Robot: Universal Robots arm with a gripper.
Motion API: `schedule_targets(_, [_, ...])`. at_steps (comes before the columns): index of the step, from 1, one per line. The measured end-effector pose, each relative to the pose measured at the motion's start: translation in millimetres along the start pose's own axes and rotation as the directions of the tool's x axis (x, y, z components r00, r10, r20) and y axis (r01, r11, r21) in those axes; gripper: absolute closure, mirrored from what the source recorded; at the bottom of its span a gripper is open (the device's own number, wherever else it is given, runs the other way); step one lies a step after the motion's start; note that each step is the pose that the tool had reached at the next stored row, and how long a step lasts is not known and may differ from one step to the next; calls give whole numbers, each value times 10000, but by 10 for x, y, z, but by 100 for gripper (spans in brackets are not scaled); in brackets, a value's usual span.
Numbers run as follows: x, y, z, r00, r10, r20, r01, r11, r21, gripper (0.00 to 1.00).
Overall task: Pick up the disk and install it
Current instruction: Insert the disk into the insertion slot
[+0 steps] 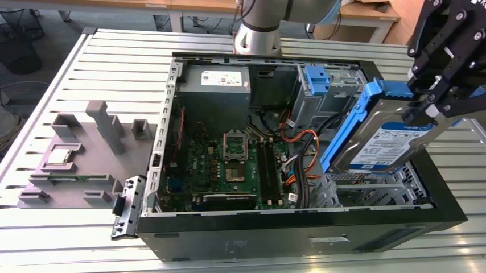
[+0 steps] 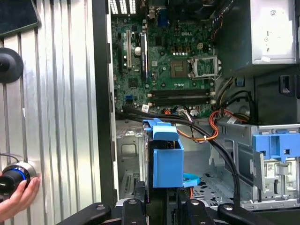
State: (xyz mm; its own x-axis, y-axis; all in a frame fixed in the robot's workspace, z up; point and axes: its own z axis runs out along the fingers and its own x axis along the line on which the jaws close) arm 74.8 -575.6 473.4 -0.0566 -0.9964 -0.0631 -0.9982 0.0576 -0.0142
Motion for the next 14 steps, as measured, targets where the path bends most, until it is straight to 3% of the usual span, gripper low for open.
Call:
schedule_targets(3, [-1, -53, 1, 10000, -1, 11, 1, 10000, -1, 65])
schedule_targets(5, [0, -60, 2, 10000, 1, 67, -1, 10000, -4, 65])
schedule_targets(14, [16, -80, 16, 9999, 2, 128, -1, 10000, -8, 65])
